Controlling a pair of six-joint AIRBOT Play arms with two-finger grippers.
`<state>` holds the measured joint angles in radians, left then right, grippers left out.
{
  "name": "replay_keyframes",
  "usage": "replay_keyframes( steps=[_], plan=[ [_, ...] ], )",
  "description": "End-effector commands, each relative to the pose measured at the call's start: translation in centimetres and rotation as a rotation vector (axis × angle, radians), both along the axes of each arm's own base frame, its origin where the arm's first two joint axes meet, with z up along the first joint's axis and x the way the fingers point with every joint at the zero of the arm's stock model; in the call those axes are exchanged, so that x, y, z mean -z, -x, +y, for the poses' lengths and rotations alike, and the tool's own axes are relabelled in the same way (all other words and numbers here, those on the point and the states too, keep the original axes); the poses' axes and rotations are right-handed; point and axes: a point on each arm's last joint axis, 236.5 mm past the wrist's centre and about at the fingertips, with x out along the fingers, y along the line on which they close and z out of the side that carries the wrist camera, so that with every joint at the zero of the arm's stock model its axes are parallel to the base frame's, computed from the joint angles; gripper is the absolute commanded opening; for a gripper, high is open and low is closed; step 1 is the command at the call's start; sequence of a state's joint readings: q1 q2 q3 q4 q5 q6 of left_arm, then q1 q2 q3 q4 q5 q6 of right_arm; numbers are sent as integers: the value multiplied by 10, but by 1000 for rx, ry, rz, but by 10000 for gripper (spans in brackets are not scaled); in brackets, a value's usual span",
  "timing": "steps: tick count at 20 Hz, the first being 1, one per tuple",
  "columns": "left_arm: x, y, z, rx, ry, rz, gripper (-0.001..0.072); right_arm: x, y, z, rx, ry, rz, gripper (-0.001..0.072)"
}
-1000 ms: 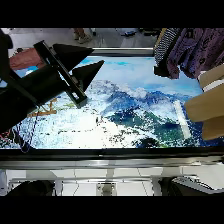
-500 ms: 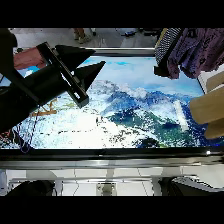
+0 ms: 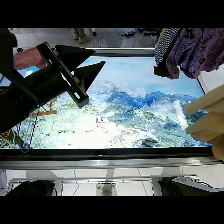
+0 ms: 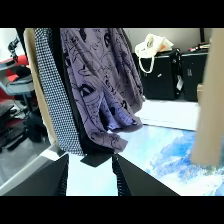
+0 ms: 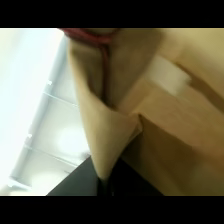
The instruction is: Fold the clothes and pants, and hang the long-sleeved shirts on hangers.
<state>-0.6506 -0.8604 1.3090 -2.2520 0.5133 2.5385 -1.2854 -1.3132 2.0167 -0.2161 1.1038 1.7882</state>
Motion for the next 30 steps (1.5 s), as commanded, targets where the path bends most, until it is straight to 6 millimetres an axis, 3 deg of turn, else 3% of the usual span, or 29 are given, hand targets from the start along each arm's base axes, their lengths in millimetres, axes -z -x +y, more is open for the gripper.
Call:
replay_keyframes(
  steps=[1, 4, 6, 7, 8, 9, 10, 15, 17, 19, 21, 23, 24, 26, 30],
  plan=[
    [0, 0, 0, 0, -1, 1, 353, 71, 2, 4, 1, 50, 328, 29],
    [0, 0, 0, 0, -1, 1, 353, 94, 14, 1, 44, 88, 465, 30],
    [0, 0, 0, 0, -1, 1, 353, 98, 18, 5, 49, 117, 506, 31],
    [0, 0, 0, 0, -1, 1, 353, 97, 19, 8, 47, 124, 508, 51],
    [1, 0, 0, 0, -1, 1, 353, 94, 20, 12, 47, 131, 504, 163],
    [1, 0, 0, 1, -2, 2, 353, 89, 20, 17, 44, 140, 496, 300],
    [2, 1, -1, 5, -7, 4, 354, 84, 21, 23, 43, 153, 488, 371],
    [14, 7, -5, 38, -48, 31, 354, 39, 27, 45, 100, 266, 384, 381],
    [15, 8, -6, 42, -52, 34, 353, 19, 31, 56, 127, 322, 343, 623],
    [15, 8, -6, 42, -53, 34, 353, -1, 36, 73, 146, 383, 301, 646],
    [15, 8, -6, 41, -53, 34, 353, -25, 31, 112, 63, 469, 213, 643],
    [16, 6, -5, 35, -62, 27, 354, -44, 17, 167, -104, 602, 102, 623],
    [18, 3, -3, 19, -86, 9, 353, -43, 8, 189, -175, 650, 85, 535],
    [23, -9, 7, -37, -121, -5, 268, -23, -15, 232, -334, 722, 107, 500],
    [25, -47, 49, -189, -39, 119, 254, 52, -63, 304, -571, 856, 302, 512]
  ],
)
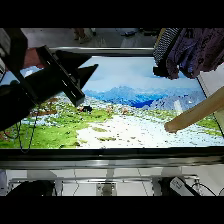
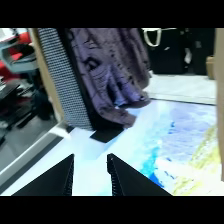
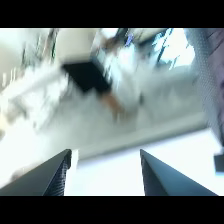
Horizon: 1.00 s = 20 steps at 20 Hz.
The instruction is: Fold the clothes and pants, and hang the long-sleeved shirts on hangers.
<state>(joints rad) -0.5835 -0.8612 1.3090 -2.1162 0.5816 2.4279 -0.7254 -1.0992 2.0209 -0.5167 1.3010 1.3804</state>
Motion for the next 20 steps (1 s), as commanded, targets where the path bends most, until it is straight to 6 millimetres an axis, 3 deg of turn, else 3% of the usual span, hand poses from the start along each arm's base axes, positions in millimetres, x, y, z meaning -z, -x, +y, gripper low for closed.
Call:
replay_keyframes(
  steps=[1, 6, 9, 12, 14, 20],
  plan=[
    [2, -32, 39, -140, 56, 72, 262, 62, -31, 62, -137, 200, 164, 511],
    [2, -60, 83, -268, 62, 72, 261, 111, -57, 127, -314, 257, 264, 511],
    [2, -71, 105, -330, 65, 69, 261, 150, -75, 155, -408, 266, 341, 511],
    [3, -77, 119, -367, 65, 69, 261, 186, -89, 161, -442, 254, 431, 510],
    [4, -77, 118, -363, 61, 74, 261, 199, -91, 159, -452, 259, 474, 510],
    [4, -77, 118, -363, 62, 73, 261, 198, -91, 159, -452, 257, 472, 510]
  ],
)
